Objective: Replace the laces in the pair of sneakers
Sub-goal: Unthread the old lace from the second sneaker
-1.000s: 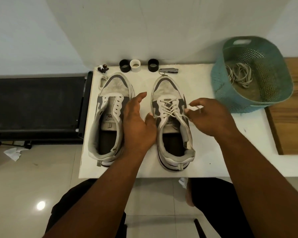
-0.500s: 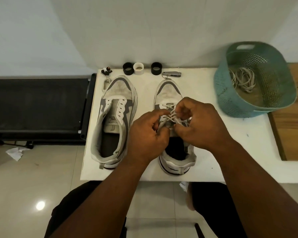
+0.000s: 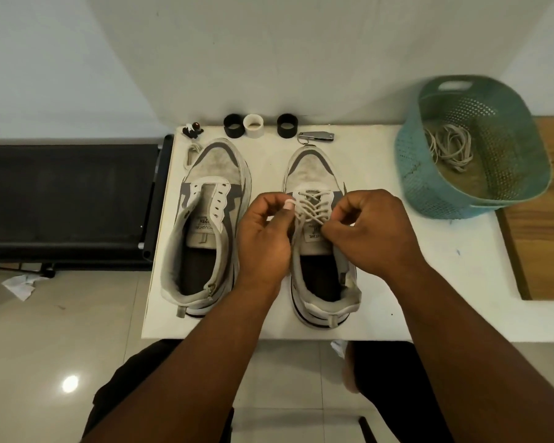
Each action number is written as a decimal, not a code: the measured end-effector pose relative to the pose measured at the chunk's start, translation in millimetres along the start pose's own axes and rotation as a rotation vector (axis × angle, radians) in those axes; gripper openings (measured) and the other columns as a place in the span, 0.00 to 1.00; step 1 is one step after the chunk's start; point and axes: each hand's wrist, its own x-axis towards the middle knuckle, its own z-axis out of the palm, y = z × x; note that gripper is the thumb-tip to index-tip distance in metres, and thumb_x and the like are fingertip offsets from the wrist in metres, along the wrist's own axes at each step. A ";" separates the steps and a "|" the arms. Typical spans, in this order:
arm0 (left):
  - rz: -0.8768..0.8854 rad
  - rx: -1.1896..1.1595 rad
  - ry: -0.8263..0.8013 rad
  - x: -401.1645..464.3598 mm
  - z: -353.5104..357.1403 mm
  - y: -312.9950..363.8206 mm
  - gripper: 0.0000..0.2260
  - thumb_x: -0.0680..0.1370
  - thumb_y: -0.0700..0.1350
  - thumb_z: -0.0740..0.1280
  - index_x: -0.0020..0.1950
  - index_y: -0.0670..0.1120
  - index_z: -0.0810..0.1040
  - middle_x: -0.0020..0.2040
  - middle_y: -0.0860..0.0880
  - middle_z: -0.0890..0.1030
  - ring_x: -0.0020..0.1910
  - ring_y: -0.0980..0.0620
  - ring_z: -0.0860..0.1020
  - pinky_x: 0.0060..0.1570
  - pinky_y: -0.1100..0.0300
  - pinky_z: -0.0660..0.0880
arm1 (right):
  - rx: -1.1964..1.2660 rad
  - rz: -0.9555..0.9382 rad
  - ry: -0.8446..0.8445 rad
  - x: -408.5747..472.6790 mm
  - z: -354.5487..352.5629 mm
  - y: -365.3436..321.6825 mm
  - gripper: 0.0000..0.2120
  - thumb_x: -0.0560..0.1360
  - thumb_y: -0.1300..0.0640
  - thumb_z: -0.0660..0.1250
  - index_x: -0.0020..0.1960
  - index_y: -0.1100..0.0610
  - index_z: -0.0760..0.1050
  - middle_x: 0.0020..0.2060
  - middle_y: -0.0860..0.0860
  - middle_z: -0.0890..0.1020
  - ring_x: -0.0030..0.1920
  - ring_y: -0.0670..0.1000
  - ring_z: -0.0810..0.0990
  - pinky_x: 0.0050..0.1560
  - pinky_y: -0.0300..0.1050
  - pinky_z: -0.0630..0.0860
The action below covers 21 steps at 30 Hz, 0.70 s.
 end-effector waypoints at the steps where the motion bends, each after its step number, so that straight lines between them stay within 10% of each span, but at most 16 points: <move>1: 0.104 0.070 -0.030 -0.7 -3.5 1.2 0.11 0.77 0.36 0.69 0.54 0.49 0.82 0.51 0.53 0.82 0.44 0.51 0.77 0.44 0.57 0.75 | 0.011 0.003 -0.012 0.2 -0.6 0.2 0.07 0.69 0.54 0.76 0.34 0.49 0.80 0.31 0.43 0.82 0.35 0.43 0.80 0.35 0.37 0.74; 4: 0.481 0.564 -0.213 -1.3 -13.6 -2.4 0.24 0.70 0.42 0.72 0.65 0.55 0.81 0.66 0.54 0.73 0.61 0.55 0.75 0.57 0.63 0.73 | 0.046 0.000 -0.050 1.1 -3.7 0.8 0.06 0.68 0.55 0.77 0.35 0.50 0.81 0.32 0.43 0.83 0.35 0.43 0.81 0.37 0.38 0.78; 7: 0.551 0.746 -0.260 -3.2 -12.4 -4.3 0.14 0.74 0.50 0.72 0.59 0.56 0.86 0.65 0.55 0.77 0.64 0.52 0.73 0.59 0.66 0.69 | 0.083 -0.001 -0.060 1.6 -6.4 1.0 0.06 0.69 0.56 0.77 0.34 0.49 0.82 0.30 0.43 0.83 0.34 0.42 0.81 0.36 0.38 0.78; 16: 0.441 0.616 0.043 4.3 -11.2 -10.2 0.03 0.80 0.49 0.70 0.47 0.56 0.79 0.58 0.54 0.76 0.58 0.58 0.74 0.58 0.65 0.69 | 0.087 0.028 -0.078 4.3 -6.7 4.4 0.07 0.73 0.54 0.75 0.36 0.49 0.83 0.29 0.42 0.82 0.30 0.41 0.79 0.32 0.36 0.71; 21: 0.325 0.402 0.143 7.9 -16.2 -4.1 0.06 0.78 0.53 0.68 0.54 0.61 0.79 0.60 0.51 0.78 0.58 0.53 0.78 0.60 0.42 0.78 | 0.080 0.014 -0.071 3.7 -4.9 4.6 0.06 0.72 0.54 0.74 0.36 0.49 0.83 0.29 0.43 0.82 0.30 0.41 0.79 0.33 0.37 0.72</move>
